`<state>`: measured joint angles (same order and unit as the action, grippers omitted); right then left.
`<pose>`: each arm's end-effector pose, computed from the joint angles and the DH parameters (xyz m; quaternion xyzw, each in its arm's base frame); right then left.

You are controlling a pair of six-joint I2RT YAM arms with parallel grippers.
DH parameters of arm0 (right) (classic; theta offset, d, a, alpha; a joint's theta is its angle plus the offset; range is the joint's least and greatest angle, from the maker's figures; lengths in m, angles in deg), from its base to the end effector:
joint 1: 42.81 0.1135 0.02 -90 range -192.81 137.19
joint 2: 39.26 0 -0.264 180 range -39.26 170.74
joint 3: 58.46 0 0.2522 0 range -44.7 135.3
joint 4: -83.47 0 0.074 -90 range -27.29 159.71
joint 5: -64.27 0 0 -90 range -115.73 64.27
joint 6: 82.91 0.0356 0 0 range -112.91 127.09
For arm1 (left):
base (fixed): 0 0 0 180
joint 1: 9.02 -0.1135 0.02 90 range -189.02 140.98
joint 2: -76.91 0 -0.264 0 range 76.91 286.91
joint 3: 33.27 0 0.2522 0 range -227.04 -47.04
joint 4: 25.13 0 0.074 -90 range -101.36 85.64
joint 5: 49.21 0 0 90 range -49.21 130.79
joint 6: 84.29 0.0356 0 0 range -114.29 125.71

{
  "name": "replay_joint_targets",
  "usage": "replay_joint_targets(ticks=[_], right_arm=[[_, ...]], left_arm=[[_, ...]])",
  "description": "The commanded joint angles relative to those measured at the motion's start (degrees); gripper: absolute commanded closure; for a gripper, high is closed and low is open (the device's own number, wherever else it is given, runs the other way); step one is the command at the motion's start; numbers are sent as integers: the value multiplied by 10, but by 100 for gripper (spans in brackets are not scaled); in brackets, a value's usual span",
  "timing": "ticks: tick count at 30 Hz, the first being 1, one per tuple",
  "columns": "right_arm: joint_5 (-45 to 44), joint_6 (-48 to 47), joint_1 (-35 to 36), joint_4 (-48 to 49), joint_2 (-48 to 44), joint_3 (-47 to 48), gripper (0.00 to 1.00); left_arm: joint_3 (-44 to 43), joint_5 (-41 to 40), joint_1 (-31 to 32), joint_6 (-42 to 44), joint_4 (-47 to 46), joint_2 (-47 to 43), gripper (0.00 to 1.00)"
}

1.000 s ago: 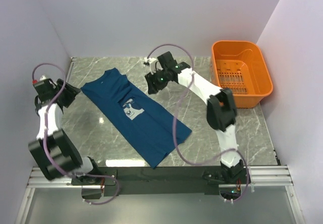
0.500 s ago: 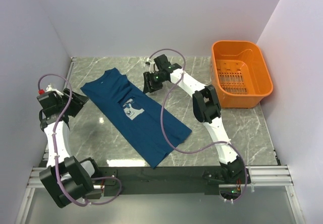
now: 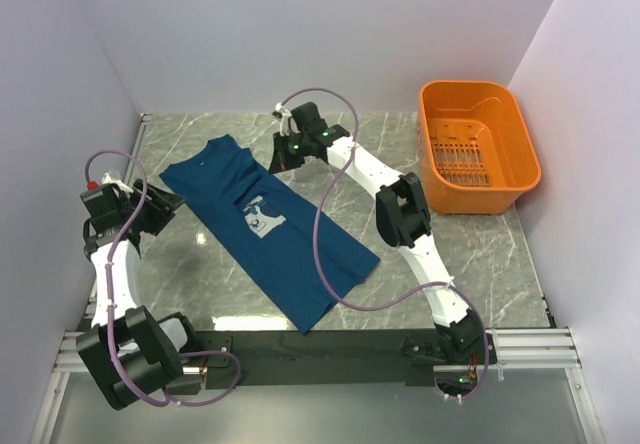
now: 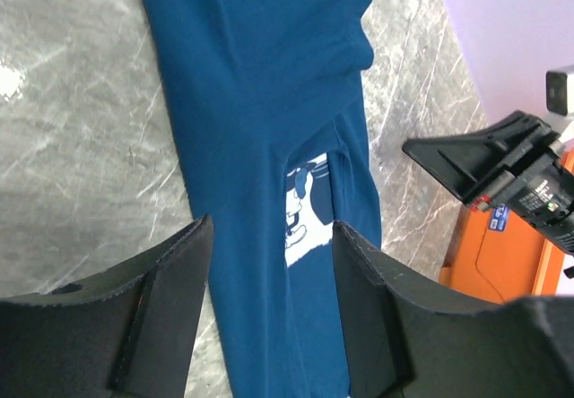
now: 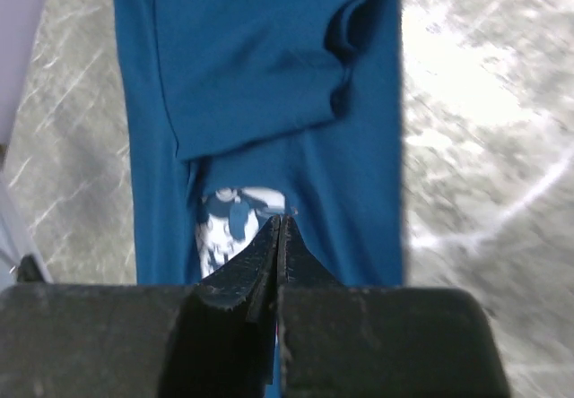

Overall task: Fold and stack the t-shirts
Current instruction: Fold the tshirt

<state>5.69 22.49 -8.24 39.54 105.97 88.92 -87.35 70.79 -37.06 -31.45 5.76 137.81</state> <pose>0.4561 0.3368 0.2040 -0.2554 0.8480 0.3901 0.2520 0.2069 0.0900 0.2501 -0.3711 0.7919 -0.2654 0.4058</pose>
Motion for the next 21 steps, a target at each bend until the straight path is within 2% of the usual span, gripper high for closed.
replay_joint_targets(ticks=[1, 4, 21], right_arm=[[-77, 23, 24, 2, 33, 27, 100], [-128, 23, 30, -12, 41, 35, 100], [-288, -1, 52, -92, 65, 54, 100]], left_arm=[[8, 16, 3, -4, -8, -22, 39], [14, 18, 3, -7, -6, -29, 39], [17, 23, 10, -19, -3, -42, 39]])
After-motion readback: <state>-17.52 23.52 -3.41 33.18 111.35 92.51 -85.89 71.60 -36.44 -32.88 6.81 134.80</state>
